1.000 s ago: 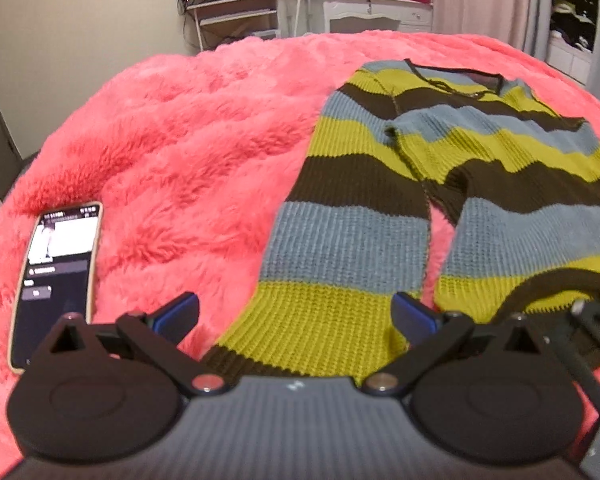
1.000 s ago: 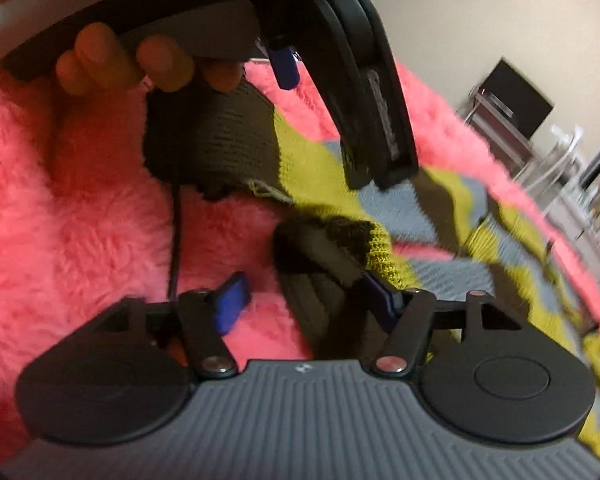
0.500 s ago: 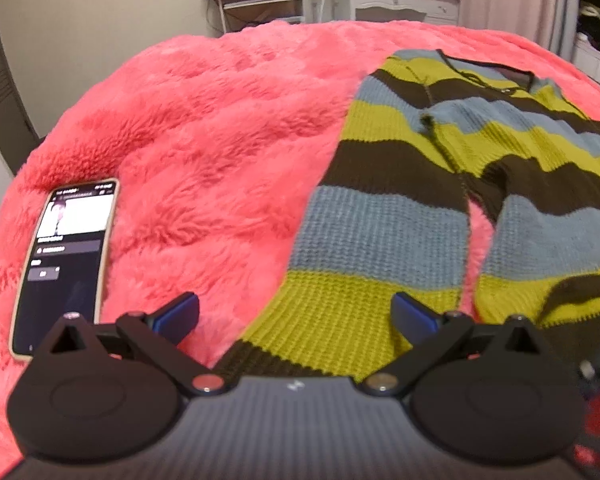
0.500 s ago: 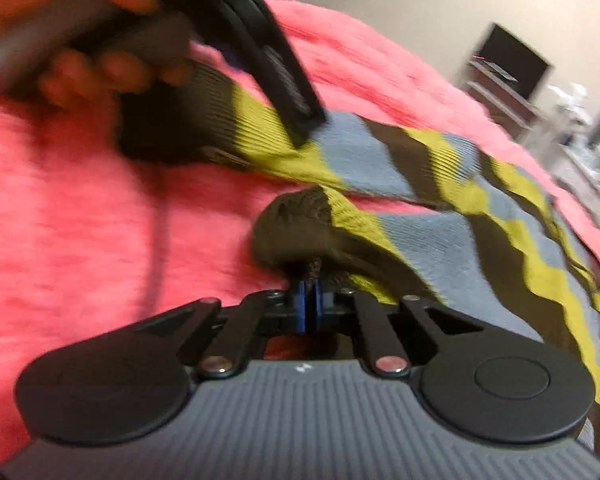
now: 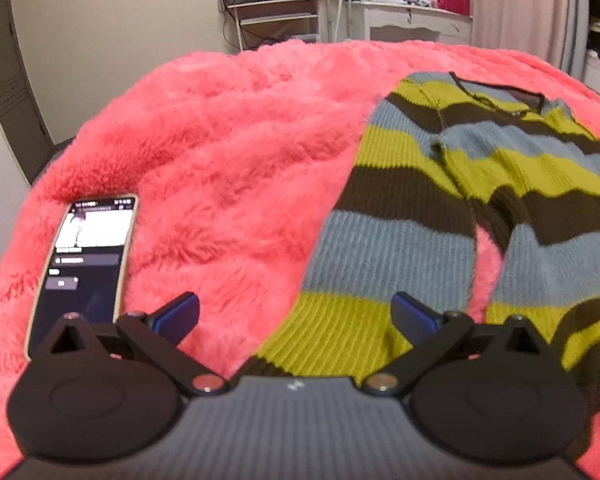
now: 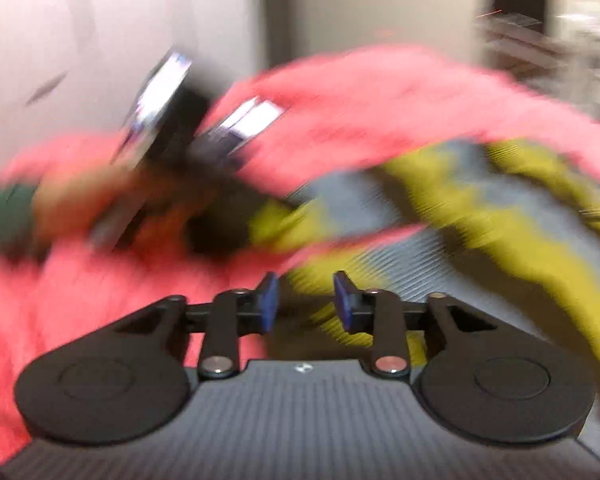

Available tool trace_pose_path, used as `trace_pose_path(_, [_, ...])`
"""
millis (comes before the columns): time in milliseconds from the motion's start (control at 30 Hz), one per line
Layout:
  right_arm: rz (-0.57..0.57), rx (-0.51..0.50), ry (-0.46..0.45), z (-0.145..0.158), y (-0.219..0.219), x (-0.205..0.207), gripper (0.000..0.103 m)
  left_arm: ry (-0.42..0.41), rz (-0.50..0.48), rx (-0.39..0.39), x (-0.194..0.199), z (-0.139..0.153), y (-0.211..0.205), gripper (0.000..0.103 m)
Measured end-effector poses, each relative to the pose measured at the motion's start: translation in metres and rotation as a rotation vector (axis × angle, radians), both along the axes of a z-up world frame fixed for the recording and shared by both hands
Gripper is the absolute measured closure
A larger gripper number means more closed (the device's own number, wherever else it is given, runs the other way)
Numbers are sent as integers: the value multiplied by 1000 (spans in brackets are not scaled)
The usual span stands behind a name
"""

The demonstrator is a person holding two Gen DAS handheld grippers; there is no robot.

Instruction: Fold clothes

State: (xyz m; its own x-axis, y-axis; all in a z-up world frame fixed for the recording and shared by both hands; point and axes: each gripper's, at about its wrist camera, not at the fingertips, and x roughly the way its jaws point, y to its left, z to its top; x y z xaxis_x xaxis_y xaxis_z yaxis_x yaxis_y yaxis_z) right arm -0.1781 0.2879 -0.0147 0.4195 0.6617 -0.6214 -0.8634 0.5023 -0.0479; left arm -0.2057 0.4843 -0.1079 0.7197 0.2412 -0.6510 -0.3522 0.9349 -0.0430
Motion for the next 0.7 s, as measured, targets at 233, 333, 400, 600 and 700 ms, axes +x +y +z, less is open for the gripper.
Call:
trace_pose_path(233, [-362, -12, 48, 82, 52, 127, 40, -19, -197, 11, 30, -4, -77, 1])
trace_pose_path(333, [-430, -74, 170, 72, 95, 186, 40, 41, -291, 6, 31, -39, -110, 1])
trace_pose_path(400, [-455, -114, 182, 63, 118, 209, 40, 33, -309, 45, 26, -45, -122, 0])
trace_pose_path(600, [-574, -165, 263, 24, 190, 304, 40, 20, -304, 12, 23, -52, -114, 0])
trace_pose_path(700, [-644, -234, 238, 3, 213, 344, 41, 13, -304, 1, 23, -55, -111, 0])
